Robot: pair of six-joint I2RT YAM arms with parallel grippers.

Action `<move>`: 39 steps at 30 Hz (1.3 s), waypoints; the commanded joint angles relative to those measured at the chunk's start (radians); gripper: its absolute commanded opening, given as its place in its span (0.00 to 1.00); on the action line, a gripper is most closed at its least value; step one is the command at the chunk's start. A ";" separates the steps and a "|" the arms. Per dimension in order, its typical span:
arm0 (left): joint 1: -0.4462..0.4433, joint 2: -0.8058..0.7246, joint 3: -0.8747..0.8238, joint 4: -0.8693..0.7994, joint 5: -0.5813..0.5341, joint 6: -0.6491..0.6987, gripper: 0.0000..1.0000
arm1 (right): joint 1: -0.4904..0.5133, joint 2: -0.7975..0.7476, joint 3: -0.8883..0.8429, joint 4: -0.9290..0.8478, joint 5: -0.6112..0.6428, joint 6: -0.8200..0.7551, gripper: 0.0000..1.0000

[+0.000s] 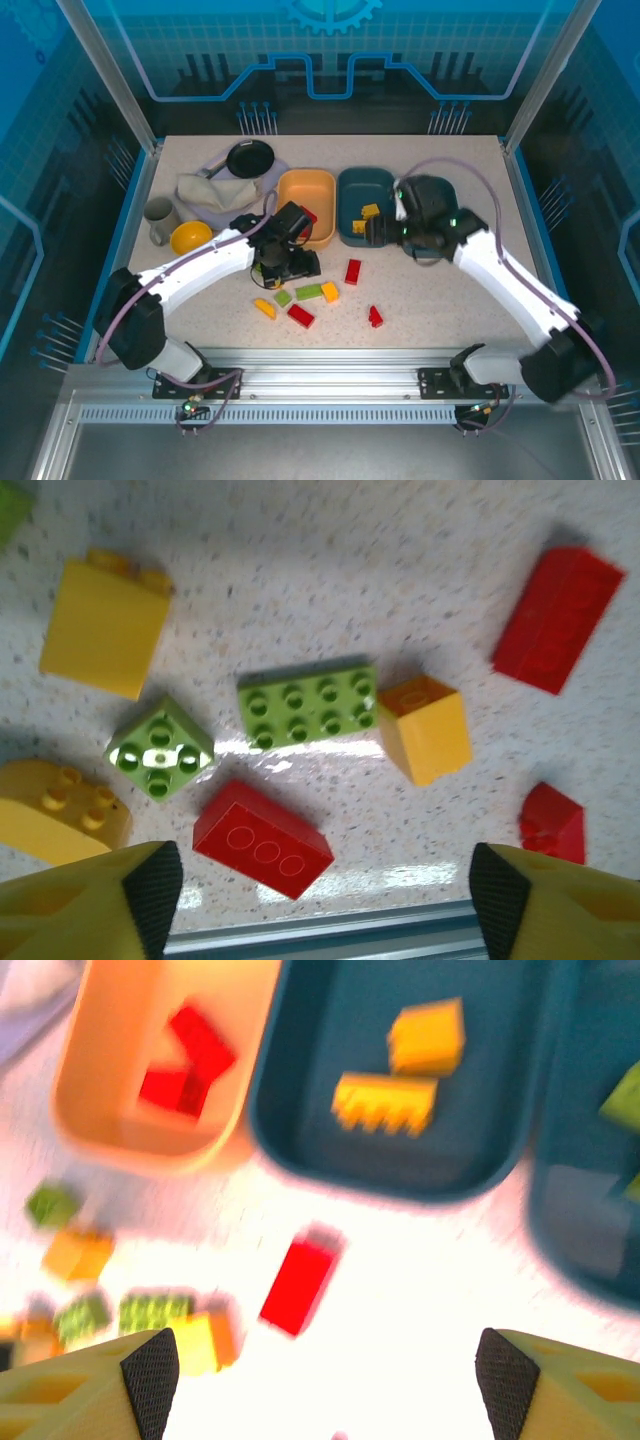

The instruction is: Sort the legos into containers by color

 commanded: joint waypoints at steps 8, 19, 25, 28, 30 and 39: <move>-0.041 0.017 -0.151 0.096 0.168 -0.569 0.78 | 0.169 -0.279 -0.320 0.051 -0.110 0.154 0.81; -0.120 0.127 -0.179 0.123 0.149 -0.722 0.69 | 0.168 -0.404 -0.386 0.057 -0.250 0.130 0.83; -0.128 0.142 -0.202 0.114 0.113 -0.726 0.63 | 0.164 -0.405 -0.391 0.059 -0.260 0.127 0.83; -0.127 0.164 -0.219 0.145 0.105 -0.724 0.56 | 0.162 -0.399 -0.390 0.061 -0.267 0.126 0.83; -0.128 0.181 -0.218 0.159 0.090 -0.713 0.51 | 0.160 -0.396 -0.387 0.058 -0.268 0.124 0.83; -0.137 0.088 -0.142 0.051 -0.029 -0.636 0.28 | 0.147 -0.398 -0.335 0.035 -0.243 0.127 0.83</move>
